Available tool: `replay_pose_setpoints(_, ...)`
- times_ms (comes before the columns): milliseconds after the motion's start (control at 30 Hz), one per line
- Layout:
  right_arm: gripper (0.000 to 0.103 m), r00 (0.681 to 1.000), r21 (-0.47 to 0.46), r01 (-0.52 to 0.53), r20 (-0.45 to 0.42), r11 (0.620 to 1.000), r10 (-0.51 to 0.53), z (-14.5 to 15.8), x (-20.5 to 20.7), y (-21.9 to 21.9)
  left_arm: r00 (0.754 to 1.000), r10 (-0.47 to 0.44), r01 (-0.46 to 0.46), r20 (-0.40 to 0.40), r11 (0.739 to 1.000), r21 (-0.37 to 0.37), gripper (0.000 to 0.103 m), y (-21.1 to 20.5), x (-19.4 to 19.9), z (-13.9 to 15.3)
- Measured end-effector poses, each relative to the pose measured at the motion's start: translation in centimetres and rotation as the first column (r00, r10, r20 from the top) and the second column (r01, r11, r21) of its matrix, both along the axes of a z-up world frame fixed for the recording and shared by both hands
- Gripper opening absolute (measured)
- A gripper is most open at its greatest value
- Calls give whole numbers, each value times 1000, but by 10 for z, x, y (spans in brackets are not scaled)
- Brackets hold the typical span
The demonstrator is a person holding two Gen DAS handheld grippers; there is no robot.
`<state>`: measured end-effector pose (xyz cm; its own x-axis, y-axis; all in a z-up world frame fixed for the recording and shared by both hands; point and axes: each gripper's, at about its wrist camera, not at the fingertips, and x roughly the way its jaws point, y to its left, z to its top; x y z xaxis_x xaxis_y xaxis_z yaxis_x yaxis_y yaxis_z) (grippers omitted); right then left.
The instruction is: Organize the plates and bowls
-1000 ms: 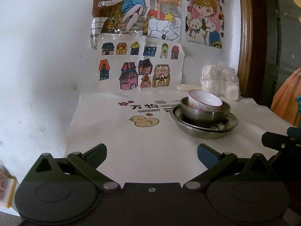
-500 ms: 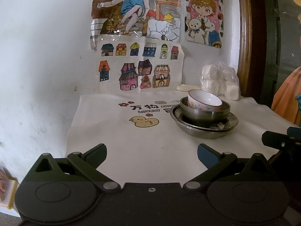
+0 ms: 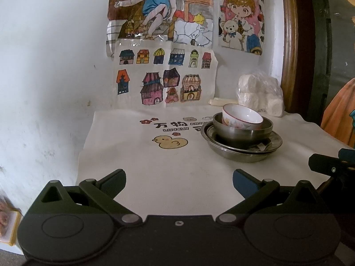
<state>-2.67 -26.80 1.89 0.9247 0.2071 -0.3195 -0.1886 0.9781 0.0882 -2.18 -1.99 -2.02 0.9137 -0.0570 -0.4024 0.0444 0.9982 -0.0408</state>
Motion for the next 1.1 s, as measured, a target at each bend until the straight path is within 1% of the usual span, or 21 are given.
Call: replay_pose_setpoints(1100,103,1000,-3,-2,-3,1000,2,1,2,1,1000,-1,1,-2,1000,2,102,1,1,0)
